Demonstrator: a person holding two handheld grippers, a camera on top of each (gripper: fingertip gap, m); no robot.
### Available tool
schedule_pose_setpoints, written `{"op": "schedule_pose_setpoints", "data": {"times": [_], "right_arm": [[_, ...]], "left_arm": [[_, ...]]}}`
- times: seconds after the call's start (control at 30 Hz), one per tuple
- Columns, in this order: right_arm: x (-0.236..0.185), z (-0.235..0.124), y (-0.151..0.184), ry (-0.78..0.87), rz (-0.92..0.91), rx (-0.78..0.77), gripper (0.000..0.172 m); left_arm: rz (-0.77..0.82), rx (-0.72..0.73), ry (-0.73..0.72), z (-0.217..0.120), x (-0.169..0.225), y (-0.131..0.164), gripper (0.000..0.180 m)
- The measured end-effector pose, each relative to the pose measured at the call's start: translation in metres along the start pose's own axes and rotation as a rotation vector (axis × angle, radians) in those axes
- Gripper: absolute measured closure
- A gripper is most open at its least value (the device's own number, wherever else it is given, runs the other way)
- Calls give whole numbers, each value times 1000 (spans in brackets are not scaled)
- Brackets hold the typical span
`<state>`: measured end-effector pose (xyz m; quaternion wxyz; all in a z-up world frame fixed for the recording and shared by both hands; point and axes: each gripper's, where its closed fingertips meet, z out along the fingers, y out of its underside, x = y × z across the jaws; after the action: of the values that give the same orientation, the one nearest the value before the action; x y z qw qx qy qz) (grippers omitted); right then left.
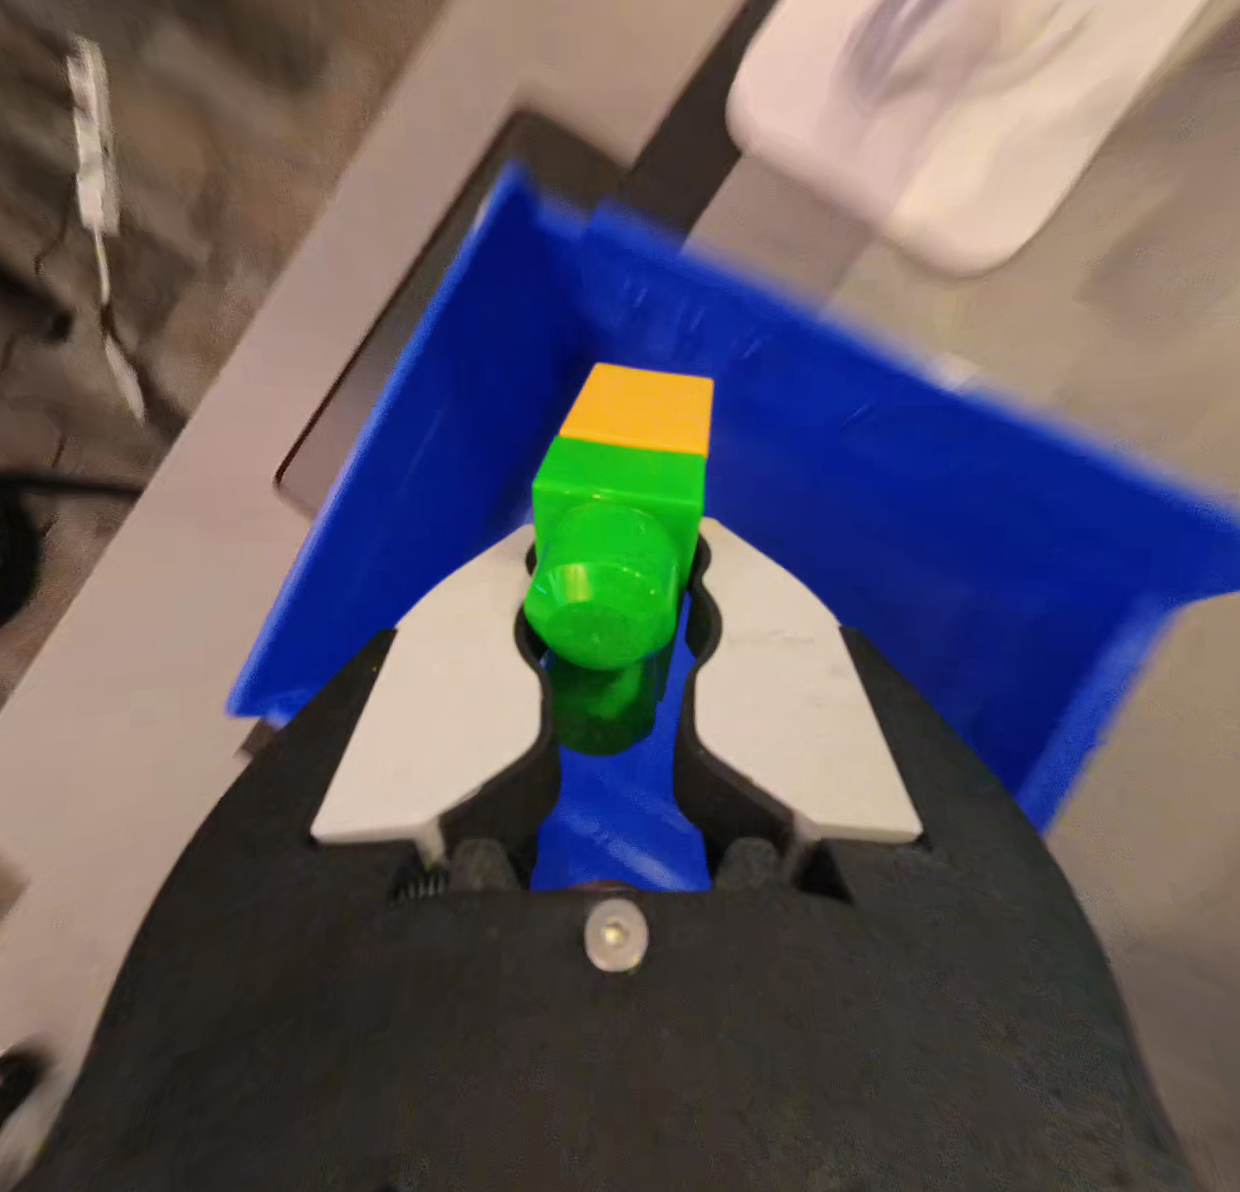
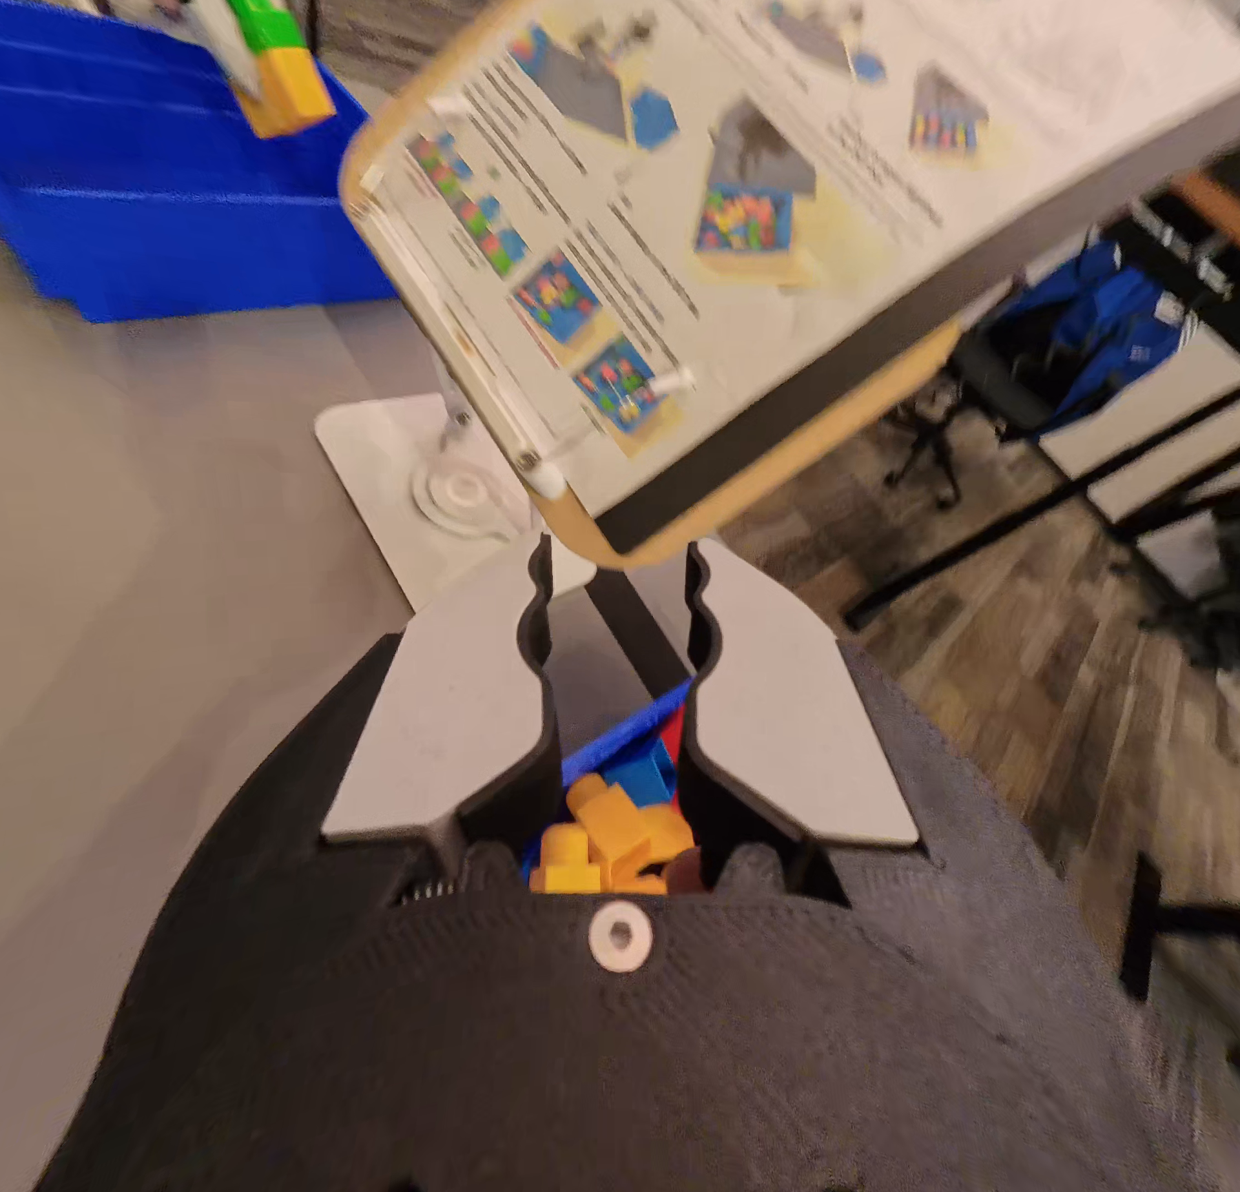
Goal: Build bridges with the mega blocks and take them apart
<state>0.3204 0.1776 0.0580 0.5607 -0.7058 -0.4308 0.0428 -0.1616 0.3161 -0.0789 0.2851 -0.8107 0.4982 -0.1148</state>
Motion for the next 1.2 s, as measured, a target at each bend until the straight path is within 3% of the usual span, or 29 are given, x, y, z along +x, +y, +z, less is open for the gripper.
{"op": "schedule_pose_setpoints", "data": {"times": [0.07,0.17,0.4,0.53,0.67,0.9,1.0,1.2], "right_arm": [[-21,-1,-24,-29,-84,93,132],[-59,-1,-59,-62,-239,243,132],[-143,9,-96,-115,-498,420,140],[-159,9,-104,-74,-581,491,146],[-168,4,-105,-110,-618,509,148],[-178,17,-92,-137,-690,435,151],[-186,21,-90,-145,-710,437,167],[-190,14,-93,-142,-741,451,167]], "left_arm": [[-60,203,27,-25,28,-36,142],[-107,461,202,-56,91,-88,142],[-104,791,718,-85,240,-177,143],[-94,780,940,-72,297,-201,143],[-86,741,1064,-54,333,-213,144],[-83,689,1134,-40,355,-219,143],[-66,664,1162,-38,366,-218,143],[-31,696,1158,-44,372,-216,144]]}}
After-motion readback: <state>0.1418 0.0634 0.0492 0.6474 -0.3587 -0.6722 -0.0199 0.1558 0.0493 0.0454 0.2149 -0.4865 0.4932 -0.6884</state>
